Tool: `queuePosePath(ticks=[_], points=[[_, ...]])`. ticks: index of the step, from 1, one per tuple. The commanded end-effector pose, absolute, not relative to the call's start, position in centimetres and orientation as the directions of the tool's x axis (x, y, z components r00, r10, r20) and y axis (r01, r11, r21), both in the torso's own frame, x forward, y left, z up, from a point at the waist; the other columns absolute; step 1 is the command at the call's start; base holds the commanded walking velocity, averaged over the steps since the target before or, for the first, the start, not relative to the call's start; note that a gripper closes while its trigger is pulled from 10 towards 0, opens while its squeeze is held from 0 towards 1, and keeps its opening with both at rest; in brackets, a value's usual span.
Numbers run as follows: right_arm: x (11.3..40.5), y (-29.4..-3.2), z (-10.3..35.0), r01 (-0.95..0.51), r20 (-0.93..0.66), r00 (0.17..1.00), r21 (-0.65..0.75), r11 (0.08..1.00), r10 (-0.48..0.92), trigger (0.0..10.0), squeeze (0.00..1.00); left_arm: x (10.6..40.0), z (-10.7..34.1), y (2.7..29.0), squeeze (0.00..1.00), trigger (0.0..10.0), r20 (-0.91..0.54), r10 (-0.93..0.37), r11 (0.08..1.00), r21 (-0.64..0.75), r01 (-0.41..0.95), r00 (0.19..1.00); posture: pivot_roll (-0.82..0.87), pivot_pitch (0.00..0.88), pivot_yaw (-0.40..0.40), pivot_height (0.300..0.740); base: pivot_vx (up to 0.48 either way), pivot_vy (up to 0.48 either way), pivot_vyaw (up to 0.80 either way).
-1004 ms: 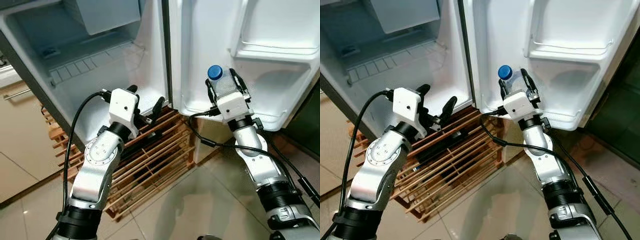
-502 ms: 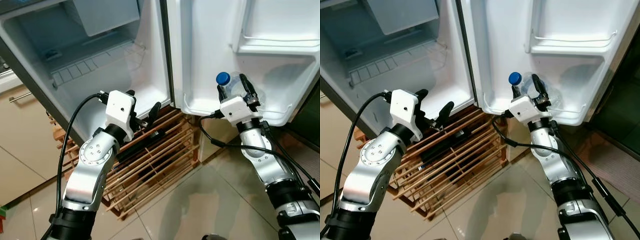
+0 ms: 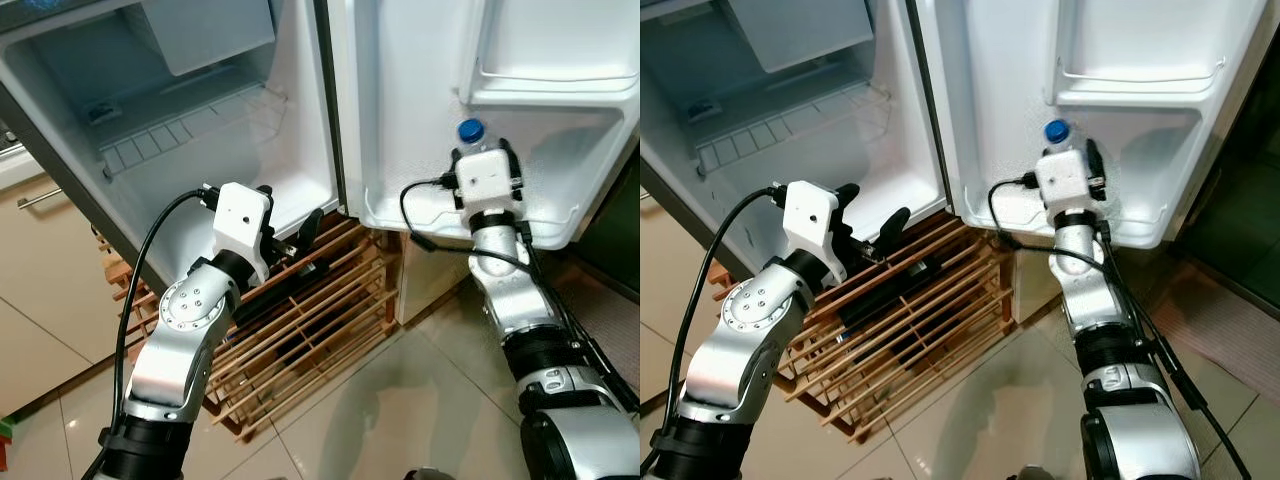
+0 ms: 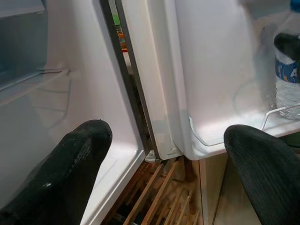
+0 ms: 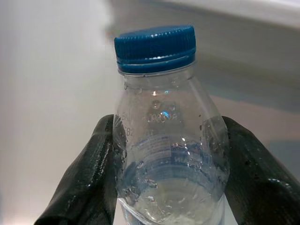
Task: Restocking fridge
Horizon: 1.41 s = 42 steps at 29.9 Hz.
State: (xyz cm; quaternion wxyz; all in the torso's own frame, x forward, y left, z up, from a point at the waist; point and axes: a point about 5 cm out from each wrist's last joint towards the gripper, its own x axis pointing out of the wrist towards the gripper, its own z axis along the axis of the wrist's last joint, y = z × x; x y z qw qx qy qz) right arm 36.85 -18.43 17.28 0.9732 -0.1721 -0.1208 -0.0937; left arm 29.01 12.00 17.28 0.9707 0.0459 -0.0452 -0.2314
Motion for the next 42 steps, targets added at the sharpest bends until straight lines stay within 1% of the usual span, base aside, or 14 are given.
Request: queuePosePath(ticks=[1,5,6,7,9,10,11,14,20,23,25,27,28,42], points=[[37.0,-18.5,16.3,0.201,0.195,0.968,-0.240,0.950,-0.156,10.0,0.00,29.2,17.6,12.5,0.00,10.0,0.067,-0.439,0.895,0.117,0.430,0.896,0.06,0.010,0.148,0.740,0.000,0.000,0.00],[37.0,-19.3,16.2,0.216,0.161,0.967,-0.121,0.969,-0.196,10.0,0.00,29.1,17.6,12.5,0.00,10.0,0.067,-0.436,0.897,0.118,0.427,0.897,0.07,0.011,0.143,0.740,0.000,0.000,0.00],[37.0,-19.3,16.2,0.216,0.161,0.967,-0.121,0.969,-0.196,10.0,0.00,29.1,17.6,12.5,0.00,10.0,0.067,-0.436,0.897,0.118,0.427,0.897,0.07,0.011,0.143,0.740,0.000,0.000,0.00],[36.9,-19.6,16.0,0.225,0.144,0.967,-0.080,0.971,-0.212,10.0,0.00,29.1,17.6,12.5,0.00,10.0,0.067,-0.435,0.897,0.118,0.426,0.898,0.07,0.013,0.139,0.740,0.000,0.000,0.00],[36.8,-19.8,15.9,0.229,0.136,0.966,-0.064,0.971,-0.218,10.0,0.00,29.1,17.6,12.5,0.00,10.0,0.068,-0.435,0.897,0.118,0.426,0.898,0.07,0.013,0.139,0.740,0.000,0.000,0.00],[36.7,-20.1,15.5,0.241,0.102,0.966,-0.011,0.971,-0.238,10.0,0.00,29.1,17.6,12.5,0.00,10.0,0.067,-0.435,0.897,0.119,0.426,0.898,0.07,0.016,0.139,0.740,0.000,0.000,0.00],[36.7,-20.2,15.4,0.247,0.094,0.965,0.006,0.969,-0.246,10.0,0.00,29.1,17.6,12.4,0.00,10.0,0.067,-0.435,0.897,0.118,0.426,0.898,0.06,0.016,0.140,0.740,0.000,0.000,0.00],[36.6,-20.5,15.1,0.261,0.076,0.962,0.020,0.965,-0.262,10.0,0.00,29.1,17.6,12.4,0.00,10.0,0.066,-0.435,0.897,0.117,0.426,0.898,0.06,0.017,0.140,0.740,0.000,0.000,0.00],[36.8,-21.7,14.4,0.318,-0.026,0.948,0.085,0.944,-0.317,10.0,0.00,29.2,17.7,12.3,0.00,10.0,0.065,-0.437,0.897,0.108,0.429,0.897,0.06,0.018,0.139,0.740,0.000,0.000,0.00],[36.8,-22.0,14.6,0.323,-0.025,0.946,0.078,0.943,-0.322,10.0,0.00,29.2,17.7,12.3,0.00,10.0,0.064,-0.437,0.897,0.104,0.430,0.897,0.06,0.018,0.139,0.740,0.000,0.000,0.00],[36.9,-22.1,14.9,0.320,-0.010,0.947,0.034,0.947,-0.320,10.0,0.00,29.2,17.6,12.3,0.00,10.0,0.061,-0.437,0.897,0.099,0.430,0.897,0.06,0.019,0.139,0.740,0.000,0.000,0.00],[37.0,-22.1,15.0,0.315,-0.005,0.949,0.020,0.949,-0.315,10.0,0.00,29.2,17.6,12.3,0.00,10.0,0.061,-0.437,0.897,0.097,0.430,0.897,0.06,0.020,0.139,0.740,0.000,0.000,0.00],[37.0,-22.1,15.1,0.311,-0.003,0.950,0.013,0.950,-0.311,10.0,1.00,29.2,17.6,12.2,0.00,10.0,0.061,-0.437,0.897,0.095,0.431,0.897,0.06,0.019,0.138,0.740,0.000,0.000,0.00],[37.0,-22.0,15.2,0.304,-0.011,0.952,-0.021,0.952,-0.304,10.0,1.00,29.3,17.6,12.0,0.00,10.0,0.060,-0.436,0.898,0.089,0.430,0.898,0.06,0.018,0.134,0.740,0.000,0.000,0.00]])
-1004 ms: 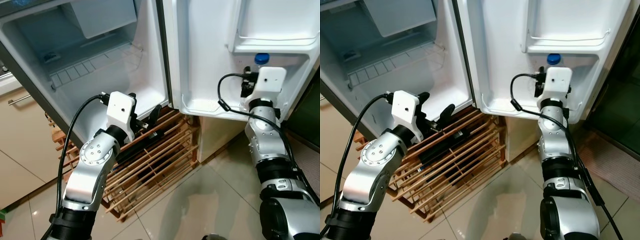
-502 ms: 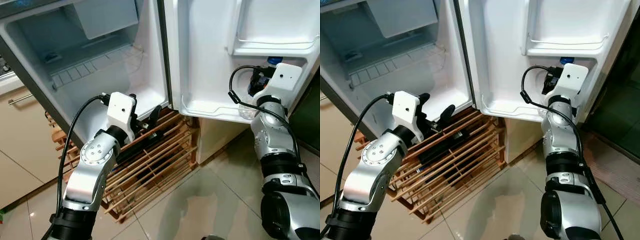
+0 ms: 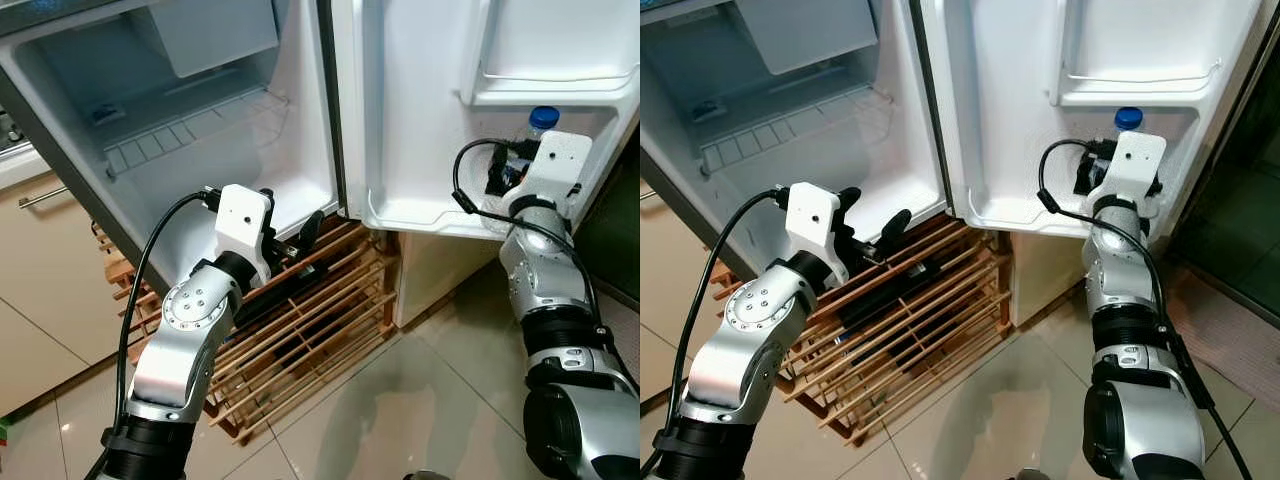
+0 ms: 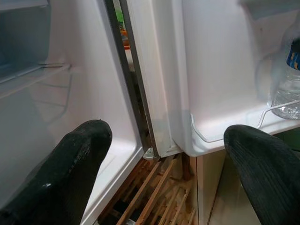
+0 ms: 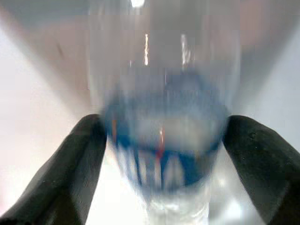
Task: Restocking fridge
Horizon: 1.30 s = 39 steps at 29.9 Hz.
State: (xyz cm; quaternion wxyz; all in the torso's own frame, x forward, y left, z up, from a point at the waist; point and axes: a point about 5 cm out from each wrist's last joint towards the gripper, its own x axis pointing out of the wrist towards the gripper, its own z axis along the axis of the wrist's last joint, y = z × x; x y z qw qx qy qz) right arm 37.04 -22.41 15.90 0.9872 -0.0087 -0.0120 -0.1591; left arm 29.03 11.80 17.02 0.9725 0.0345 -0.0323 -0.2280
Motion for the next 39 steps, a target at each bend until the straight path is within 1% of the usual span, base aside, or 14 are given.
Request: queuePosePath(ticks=[1,9,10,11,13,14,16,20,23,27,28,29,34,39], points=[[37.0,-22.0,15.4,0.306,0.005,0.952,-0.036,0.951,-0.306,10.0,1.00,29.3,17.7,12.0,0.00,10.0,0.061,-0.436,0.899,0.089,0.430,0.898,0.06,0.018,0.134,0.740,0.000,0.000,0.00],[36.7,-21.9,17.3,0.335,0.130,0.939,-0.154,0.929,-0.317,10.0,1.00,29.3,17.6,12.0,0.00,10.0,0.061,-0.433,0.900,0.089,0.427,0.899,0.06,0.017,0.124,0.740,0.000,0.000,0.00],[36.3,-21.8,17.7,0.368,0.174,0.925,-0.196,0.909,-0.337,10.0,1.00,29.3,17.6,12.0,0.00,10.0,0.062,-0.431,0.901,0.088,0.425,0.900,0.05,0.015,0.119,0.740,0.000,0.000,0.00],[35.8,-21.6,18.1,0.389,0.224,0.913,-0.223,0.894,-0.342,10.0,0.00,29.3,17.6,11.9,0.00,10.0,0.064,-0.429,0.902,0.087,0.423,0.901,0.05,0.015,0.118,0.740,0.000,0.000,0.00],[35.6,-21.5,18.3,0.394,0.243,0.909,-0.232,0.889,-0.339,10.0,0.00,29.4,17.6,11.9,0.00,10.0,0.065,-0.429,0.902,0.086,0.423,0.901,0.05,0.014,0.114,0.740,0.000,0.000,0.00],[34.8,-21.5,18.6,0.424,0.286,0.891,-0.241,0.873,-0.354,10.0,0.00,29.4,17.6,11.9,0.00,10.0,0.070,-0.426,0.903,0.084,0.420,0.902,0.05,0.012,0.110,0.740,0.000,0.000,0.00],[34.0,-21.6,18.6,0.440,0.296,0.882,-0.234,0.867,-0.367,10.0,0.00,29.4,17.6,11.9,0.00,10.0,0.071,-0.425,0.904,0.083,0.419,0.903,0.04,0.009,0.105,0.740,0.000,0.000,0.00],[32.4,-21.6,17.7,0.445,0.271,0.884,-0.231,0.866,-0.381,10.0,0.00,29.4,17.3,11.9,0.00,10.0,0.068,-0.424,0.905,0.081,0.419,0.903,0.03,0.004,0.097,0.740,0.000,0.000,0.00],[30.4,-21.4,16.0,0.452,0.204,0.888,-0.221,0.864,-0.412,10.0,0.00,29.5,17.1,11.7,0.00,10.0,0.061,-0.428,0.902,0.086,0.423,0.902,0.01,0.000,0.087,0.740,0.000,0.000,0.00],[28.0,-19.9,14.0,0.388,0.123,0.921,-0.216,0.896,-0.369,10.0,0.00,29.7,16.5,11.6,0.00,10.0,0.040,-0.435,0.898,0.100,0.429,0.900,-0.01,0.000,0.078,0.740,0.000,0.000,0.00],[27.4,-19.2,13.6,0.349,0.111,0.937,-0.203,0.915,-0.333,10.0,0.00,29.7,16.4,11.6,0.00,10.0,0.038,-0.434,0.898,0.102,0.428,0.900,-0.02,0.000,0.077,0.740,0.000,0.000,0.00],[26.6,-18.1,13.3,0.259,0.117,0.963,-0.158,0.953,-0.242,10.0,0.00,29.7,16.0,11.8,0.00,10.0,0.035,-0.428,0.901,0.097,0.423,0.903,-0.03,0.000,0.072,0.740,0.000,0.000,0.00],[26.2,-17.4,12.9,0.144,0.115,0.985,-0.118,0.982,-0.131,10.0,0.00,29.6,15.8,12.2,0.00,10.0,0.051,-0.413,0.910,0.058,0.410,0.909,-0.04,0.000,0.056,0.740,0.000,0.000,0.00],[27.6,-18.1,12.3,0.148,0.042,0.988,-0.056,0.987,-0.146,10.0,0.00,29.7,15.7,11.7,0.00,10.0,0.073,-0.399,0.917,0.012,0.399,0.914,-0.05,0.000,0.038,0.740,0.000,-0.288,0.00]])
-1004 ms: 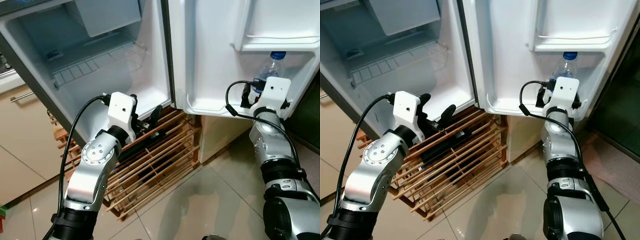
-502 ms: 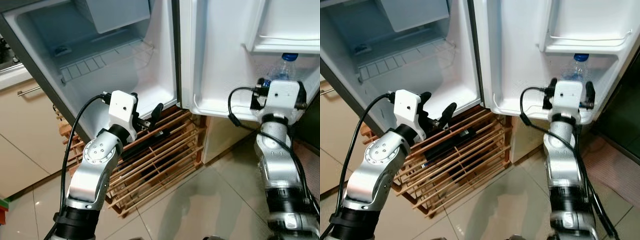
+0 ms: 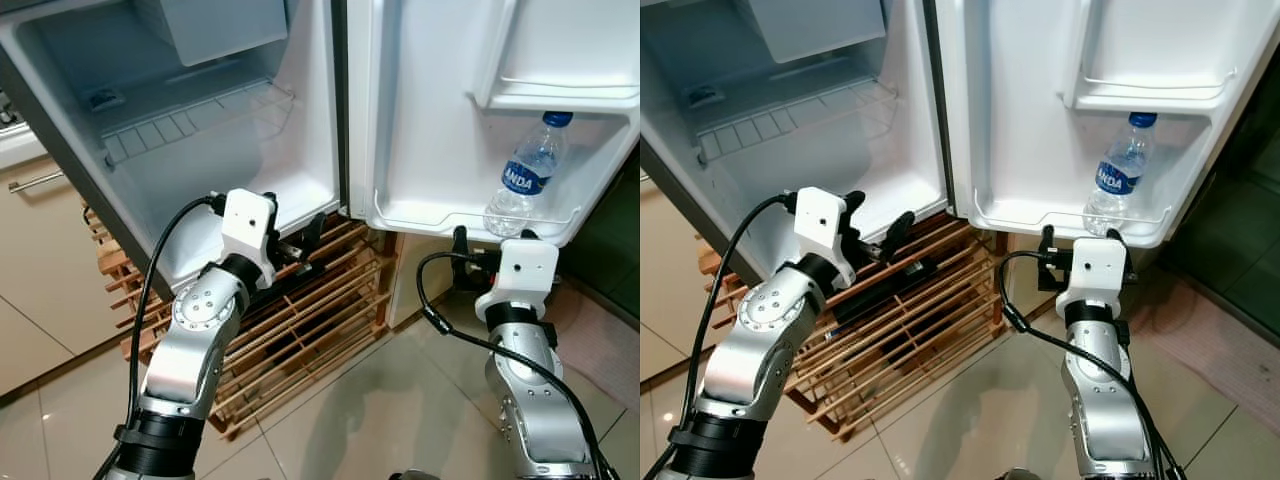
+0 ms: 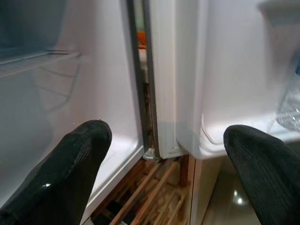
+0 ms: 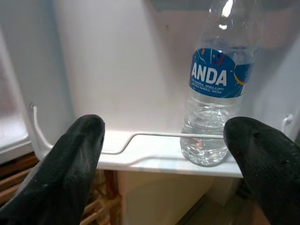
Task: Restocking fridge
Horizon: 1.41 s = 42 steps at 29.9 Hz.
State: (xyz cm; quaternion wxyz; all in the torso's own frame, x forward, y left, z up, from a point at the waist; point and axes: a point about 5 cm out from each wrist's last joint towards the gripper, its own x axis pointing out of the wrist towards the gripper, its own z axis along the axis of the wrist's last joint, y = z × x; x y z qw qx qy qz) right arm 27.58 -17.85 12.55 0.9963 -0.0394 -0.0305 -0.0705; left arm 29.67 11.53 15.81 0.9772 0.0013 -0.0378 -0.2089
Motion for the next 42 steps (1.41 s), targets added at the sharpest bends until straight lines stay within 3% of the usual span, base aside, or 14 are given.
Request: queuePosePath(ticks=[1,13,27,42], points=[[28.4,-18.3,12.5,0.141,0.044,0.989,-0.050,0.989,-0.139,10.0,0.00,29.9,15.7,11.2,0.00,10.0,0.081,-0.401,0.916,0.000,0.402,0.913,-0.05,0.000,0.034,0.740,0.000,-0.480,0.00],[29.8,-17.0,13.1,0.061,0.084,0.995,-0.053,0.997,-0.057,10.0,0.00,30.1,16.4,10.8,0.00,10.0,0.143,-0.421,0.906,0.012,0.424,0.896,-0.03,0.000,0.031,0.740,0.000,-0.479,0.00],[28.3,-16.7,11.8,0.020,0.065,0.998,-0.056,0.998,-0.016,10.0,0.00,29.6,16.4,10.3,0.00,10.0,0.171,-0.476,0.877,0.020,0.480,0.863,-0.04,0.000,0.033,0.740,0.000,-0.480,0.00],[28.2,-16.0,11.4,-0.041,0.060,0.997,-0.051,0.998,0.044,10.0,0.00,30.2,14.6,10.8,0.00,10.0,0.095,-0.382,0.924,0.008,0.383,0.919,-0.03,0.000,0.021,0.740,0.134,-0.325,0.72]])
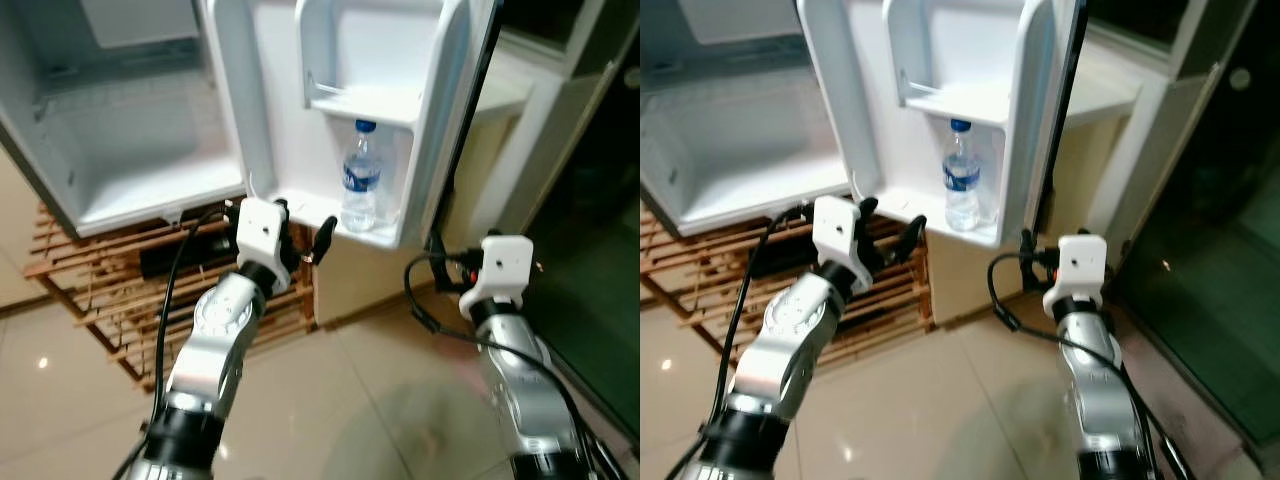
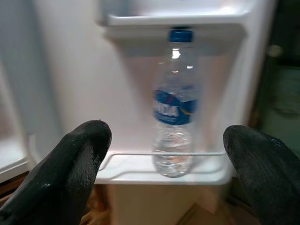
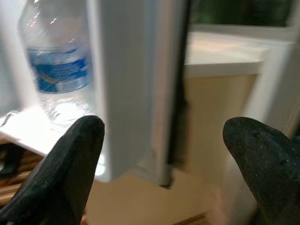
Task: Restocking fridge
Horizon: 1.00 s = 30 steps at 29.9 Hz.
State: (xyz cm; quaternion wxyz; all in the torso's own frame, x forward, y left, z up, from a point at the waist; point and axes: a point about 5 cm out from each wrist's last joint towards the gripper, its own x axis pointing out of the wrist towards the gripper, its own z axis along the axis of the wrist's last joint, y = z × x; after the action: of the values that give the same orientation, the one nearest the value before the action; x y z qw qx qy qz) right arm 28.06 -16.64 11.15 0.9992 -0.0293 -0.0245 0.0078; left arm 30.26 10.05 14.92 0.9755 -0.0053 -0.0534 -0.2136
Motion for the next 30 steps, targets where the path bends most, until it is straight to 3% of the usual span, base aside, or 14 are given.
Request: queuePosePath(ticks=[1,4,6,10,17,30], points=[[28.2,-16.0,11.4,-0.043,0.060,0.997,-0.051,0.998,0.046,10.0,0.00,30.2,14.5,10.8,0.00,10.0,0.096,-0.377,0.926,0.006,0.378,0.921,-0.03,0.000,0.019,0.740,0.000,0.000,0.68],[28.4,-16.1,11.5,-0.029,0.069,0.997,-0.038,0.999,0.031,10.0,0.00,30.2,14.1,11.3,0.00,10.0,0.096,-0.337,0.940,-0.012,0.340,0.936,-0.04,0.000,0.017,0.740,0.000,0.000,0.68],[28.4,-16.8,11.2,-0.001,0.070,0.998,-0.026,1.000,0.003,10.0,0.00,29.9,12.8,13.7,0.00,10.0,0.060,-0.209,0.977,-0.017,0.211,0.976,-0.03,0.000,0.013,0.740,0.000,0.000,0.66],[27.6,-18.5,10.1,0.053,0.044,0.998,-0.044,0.998,-0.051,10.0,0.00,28.4,10.8,15.7,0.00,10.0,-0.022,-0.147,0.987,-0.069,0.145,0.989,-0.02,0.000,0.002,0.740,0.000,0.000,0.64],[26.6,-19.7,8.9,0.100,0.008,0.995,-0.072,0.992,-0.100,10.0,0.00,26.8,10.3,15.0,0.00,10.0,-0.032,-0.214,0.977,-0.008,0.213,0.976,-0.02,0.000,-0.003,0.740,0.000,-0.104,0.44],[26.6,-18.9,8.3,0.080,0.003,0.997,-0.086,0.993,-0.080,10.0,0.00,28.0,11.2,14.4,0.00,10.0,0.013,-0.230,0.973,-0.009,0.230,0.973,-0.04,0.000,0.016,0.740,0.252,-0.383,0.00]])
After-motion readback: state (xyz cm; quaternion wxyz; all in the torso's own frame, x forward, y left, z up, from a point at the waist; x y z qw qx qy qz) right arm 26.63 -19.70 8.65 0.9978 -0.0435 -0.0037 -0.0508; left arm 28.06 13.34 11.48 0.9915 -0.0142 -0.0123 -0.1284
